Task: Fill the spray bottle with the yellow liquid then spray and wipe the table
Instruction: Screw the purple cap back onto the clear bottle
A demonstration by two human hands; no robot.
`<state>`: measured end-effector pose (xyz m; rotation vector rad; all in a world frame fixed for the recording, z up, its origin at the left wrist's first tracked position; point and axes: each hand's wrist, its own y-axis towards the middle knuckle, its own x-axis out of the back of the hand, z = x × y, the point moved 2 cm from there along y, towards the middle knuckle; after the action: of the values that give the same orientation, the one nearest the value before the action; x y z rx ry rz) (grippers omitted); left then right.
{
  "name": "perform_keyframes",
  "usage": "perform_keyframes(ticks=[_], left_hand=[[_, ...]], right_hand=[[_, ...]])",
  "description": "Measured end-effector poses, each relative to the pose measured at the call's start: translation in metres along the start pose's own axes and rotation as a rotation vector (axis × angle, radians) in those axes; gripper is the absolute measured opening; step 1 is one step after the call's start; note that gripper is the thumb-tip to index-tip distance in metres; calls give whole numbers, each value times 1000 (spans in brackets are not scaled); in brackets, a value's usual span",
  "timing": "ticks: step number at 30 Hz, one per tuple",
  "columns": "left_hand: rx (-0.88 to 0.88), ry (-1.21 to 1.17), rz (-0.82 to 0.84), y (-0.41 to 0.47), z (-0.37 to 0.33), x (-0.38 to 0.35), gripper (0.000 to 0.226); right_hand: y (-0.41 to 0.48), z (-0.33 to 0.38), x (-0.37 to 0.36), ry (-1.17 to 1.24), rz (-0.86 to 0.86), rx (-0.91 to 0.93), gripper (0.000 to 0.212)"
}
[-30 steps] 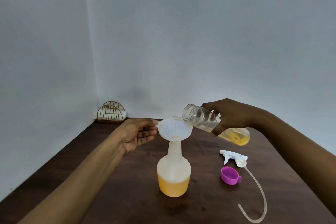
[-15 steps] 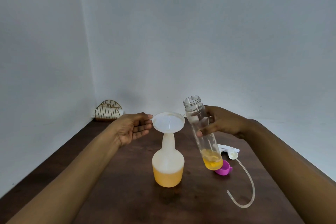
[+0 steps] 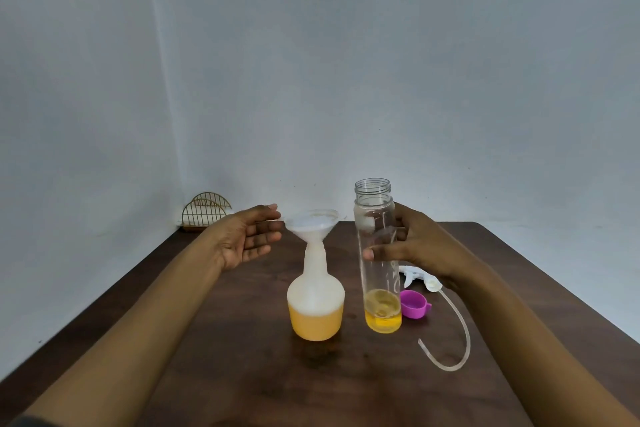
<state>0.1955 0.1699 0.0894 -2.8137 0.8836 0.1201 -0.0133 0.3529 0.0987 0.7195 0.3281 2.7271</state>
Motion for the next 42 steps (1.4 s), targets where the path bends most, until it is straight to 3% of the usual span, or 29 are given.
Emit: perform_keyframes(ticks=[7, 11, 15, 21, 35, 37, 40, 42], left_hand=[[-31, -47, -91, -17, 20, 11, 29], [-348, -72, -278, -54, 28, 8, 24], [-544, 19, -122, -104, 42, -18, 37], [-534, 2, 39, -114, 58, -37, 44], [-518, -67, 106, -104, 70, -44, 47], [-525, -76, 117, -104, 71, -46, 46], [-553, -74, 91, -102, 72, -43, 44], [-568, -68, 65, -99, 73, -38, 44]], right_hand=[[-22, 13, -21, 42, -6, 27, 53], [-30, 15, -39, 13, -33, 27, 55], [-33, 16, -68, -29, -32, 24, 58], [-38, 13, -112, -87, -16, 54, 60], [-43, 6, -131, -91, -162, 74, 60], [-45, 9, -131, -155, -176, 68, 67], [-47, 9, -120, -291, -74, -41, 96], [-49, 3, -104, -341, 27, -128, 94]])
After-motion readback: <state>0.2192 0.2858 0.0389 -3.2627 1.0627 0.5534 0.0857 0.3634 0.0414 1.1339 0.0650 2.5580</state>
